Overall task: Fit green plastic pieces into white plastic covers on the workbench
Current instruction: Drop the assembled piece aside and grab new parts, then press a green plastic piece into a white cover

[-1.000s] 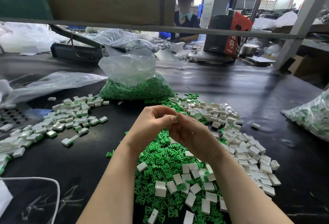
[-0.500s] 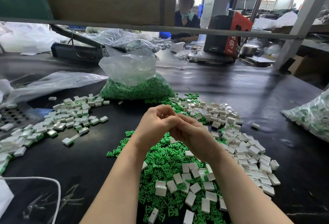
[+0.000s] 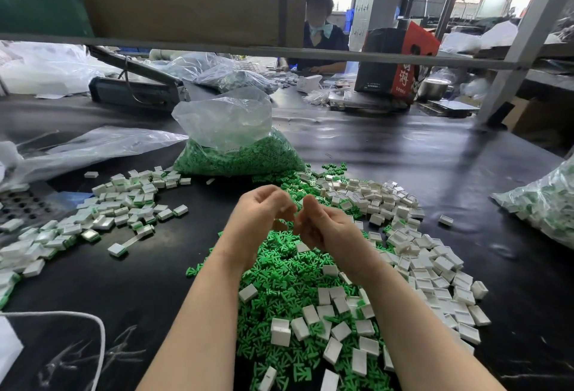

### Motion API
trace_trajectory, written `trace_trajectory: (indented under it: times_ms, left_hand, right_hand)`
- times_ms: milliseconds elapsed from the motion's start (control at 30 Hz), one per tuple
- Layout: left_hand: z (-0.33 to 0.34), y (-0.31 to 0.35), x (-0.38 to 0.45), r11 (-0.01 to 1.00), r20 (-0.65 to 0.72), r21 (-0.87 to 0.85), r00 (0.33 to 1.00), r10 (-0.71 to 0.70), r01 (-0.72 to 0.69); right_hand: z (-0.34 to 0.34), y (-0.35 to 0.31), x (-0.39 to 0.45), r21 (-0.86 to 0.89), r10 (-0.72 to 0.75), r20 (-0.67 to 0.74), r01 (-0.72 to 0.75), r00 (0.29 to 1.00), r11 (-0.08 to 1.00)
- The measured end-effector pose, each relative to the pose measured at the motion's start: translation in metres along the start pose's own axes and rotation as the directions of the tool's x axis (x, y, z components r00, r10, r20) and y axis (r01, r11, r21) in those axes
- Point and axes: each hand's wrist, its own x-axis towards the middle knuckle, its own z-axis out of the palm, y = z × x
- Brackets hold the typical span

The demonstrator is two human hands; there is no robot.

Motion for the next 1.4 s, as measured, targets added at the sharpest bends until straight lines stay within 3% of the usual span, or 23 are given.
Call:
trace_trajectory:
  times_ms: [67,133,200,267,400,500,567,633,700,800,967,1100,1200,1300,1400]
  left_hand:
    - [-0.014,-0.005,0.004,0.979,-0.167,-0.156,0.974,-0.156,0.130]
    - [-0.034,-0.010,0.009,0.883,-0.314,-0.419,0.879,-0.359,0.211]
    - [-0.056,-0.013,0.011,0.731,-0.367,-0.665,0.786,-0.498,0.153]
    - [-0.076,-0.015,0.010,0.588,-0.373,-0.808,0.742,-0.557,0.035]
    - [-0.094,-0.017,0.005,0.451,-0.423,-0.878,0.705,-0.569,-0.163]
    - [-0.096,-0.015,0.004,0.404,-0.471,-0.870,0.716,-0.515,-0.282]
    - [-0.093,-0.012,0.005,0.402,-0.449,-0.877,0.747,-0.490,-0.263]
    - [-0.086,-0.010,0.005,0.492,-0.405,-0.858,0.786,-0.467,-0.150]
    - [-0.074,-0.007,0.004,0.651,-0.365,-0.759,0.818,-0.446,0.016]
    - [-0.055,-0.004,0.003,0.867,-0.368,-0.466,0.853,-0.370,0.175]
    - [-0.030,-0.005,0.001,0.973,-0.341,-0.105,0.912,-0.227,0.203]
    - [-0.020,-0.011,0.001,0.973,-0.253,0.160,0.960,-0.120,0.164]
    - [-0.015,-0.013,0.002,0.923,-0.124,0.365,0.988,-0.086,0.126]
    - [-0.005,-0.015,0.001,0.816,0.047,0.575,0.994,-0.102,0.056]
    - [0.007,-0.019,-0.001,0.685,0.112,0.728,0.986,-0.125,0.004]
  right_hand:
    - [-0.008,0.002,0.001,-0.129,0.018,-0.113,-0.032,0.993,0.991]
    - [-0.020,0.006,0.002,-0.324,0.023,-0.224,-0.096,0.974,0.941]
    - [-0.034,0.010,0.001,-0.534,0.003,-0.336,-0.193,0.942,0.823]
    - [-0.046,0.013,-0.001,-0.643,-0.020,-0.420,-0.281,0.907,0.713]
    - [-0.060,0.015,-0.004,-0.746,-0.001,-0.482,-0.410,0.876,0.524]
    - [-0.058,0.013,-0.005,-0.766,-0.027,-0.445,-0.365,0.895,0.530]
    - [-0.051,0.015,-0.004,-0.815,-0.037,-0.389,-0.325,0.920,0.479]
    - [-0.045,0.018,-0.003,-0.862,-0.056,-0.346,-0.294,0.937,0.413]
    - [-0.040,0.019,-0.003,-0.887,-0.062,-0.318,-0.274,0.946,0.371]
    - [-0.037,0.020,-0.001,-0.918,-0.038,-0.279,-0.254,0.960,0.305]
    - [-0.036,0.021,0.001,-0.925,-0.012,-0.262,-0.248,0.965,0.287]
    - [-0.035,0.020,0.000,-0.913,-0.009,-0.272,-0.255,0.962,0.318]
    - [-0.033,0.016,0.001,-0.853,-0.026,-0.312,-0.268,0.950,0.449]
    - [-0.031,0.012,0.002,-0.785,-0.039,-0.351,-0.271,0.936,0.557]
    - [-0.030,0.013,0.001,-0.740,-0.040,-0.359,-0.259,0.932,0.621]
